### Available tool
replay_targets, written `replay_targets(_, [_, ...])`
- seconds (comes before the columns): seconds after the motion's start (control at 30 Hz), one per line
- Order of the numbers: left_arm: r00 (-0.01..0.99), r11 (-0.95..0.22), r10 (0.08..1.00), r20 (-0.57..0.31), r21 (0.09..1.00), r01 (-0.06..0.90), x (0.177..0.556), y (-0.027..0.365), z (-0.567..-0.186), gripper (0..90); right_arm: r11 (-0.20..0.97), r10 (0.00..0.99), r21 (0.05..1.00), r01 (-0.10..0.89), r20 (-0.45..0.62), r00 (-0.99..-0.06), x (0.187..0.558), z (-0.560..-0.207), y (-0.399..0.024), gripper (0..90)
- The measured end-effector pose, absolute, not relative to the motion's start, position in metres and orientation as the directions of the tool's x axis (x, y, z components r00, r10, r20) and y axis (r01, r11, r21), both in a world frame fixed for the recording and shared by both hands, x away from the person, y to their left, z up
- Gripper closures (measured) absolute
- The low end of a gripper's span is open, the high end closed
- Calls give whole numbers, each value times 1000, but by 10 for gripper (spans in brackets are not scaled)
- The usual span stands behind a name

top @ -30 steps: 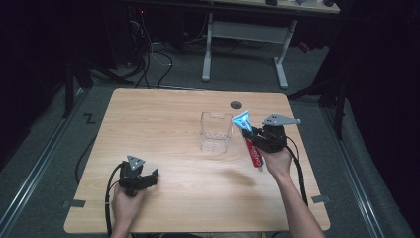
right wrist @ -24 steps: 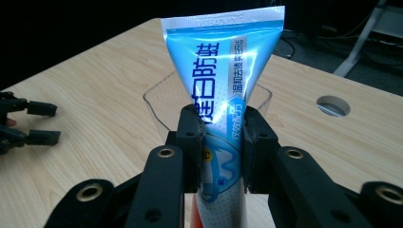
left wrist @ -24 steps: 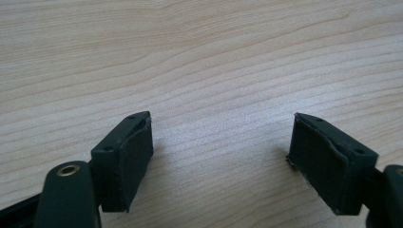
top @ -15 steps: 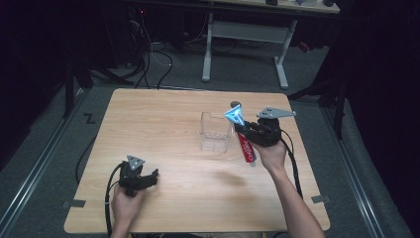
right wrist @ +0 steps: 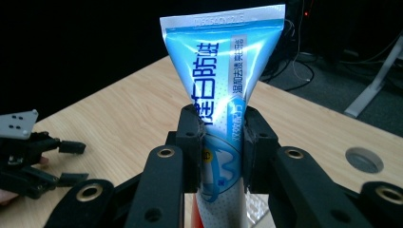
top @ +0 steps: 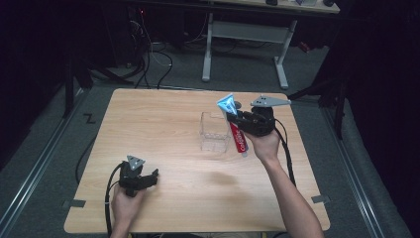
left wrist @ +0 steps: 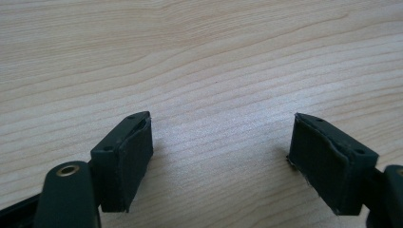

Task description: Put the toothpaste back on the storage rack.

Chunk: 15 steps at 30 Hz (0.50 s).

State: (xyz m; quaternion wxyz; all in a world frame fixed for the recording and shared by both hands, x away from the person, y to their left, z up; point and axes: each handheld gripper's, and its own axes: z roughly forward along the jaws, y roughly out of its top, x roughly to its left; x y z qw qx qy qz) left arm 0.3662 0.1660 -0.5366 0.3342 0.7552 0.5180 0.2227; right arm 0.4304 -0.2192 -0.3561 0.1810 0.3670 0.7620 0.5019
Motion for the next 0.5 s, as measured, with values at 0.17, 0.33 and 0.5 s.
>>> replay_targets(0.17, [364,-240,931,-10,735,634,366,166,-537,228,216,739,909,357,86,-668,437,-346,-211,730])
replay_targets(0.33, [365,-240,931,-10,736,633,366,166,-537,228,206,741,917,342,82,-666,446,-339,-204,730])
replay_targets(0.5, [365,-240,931,-10,736,633,366,166,-537,228,202,751,923,328,69,-657,454,-338,-196,729])
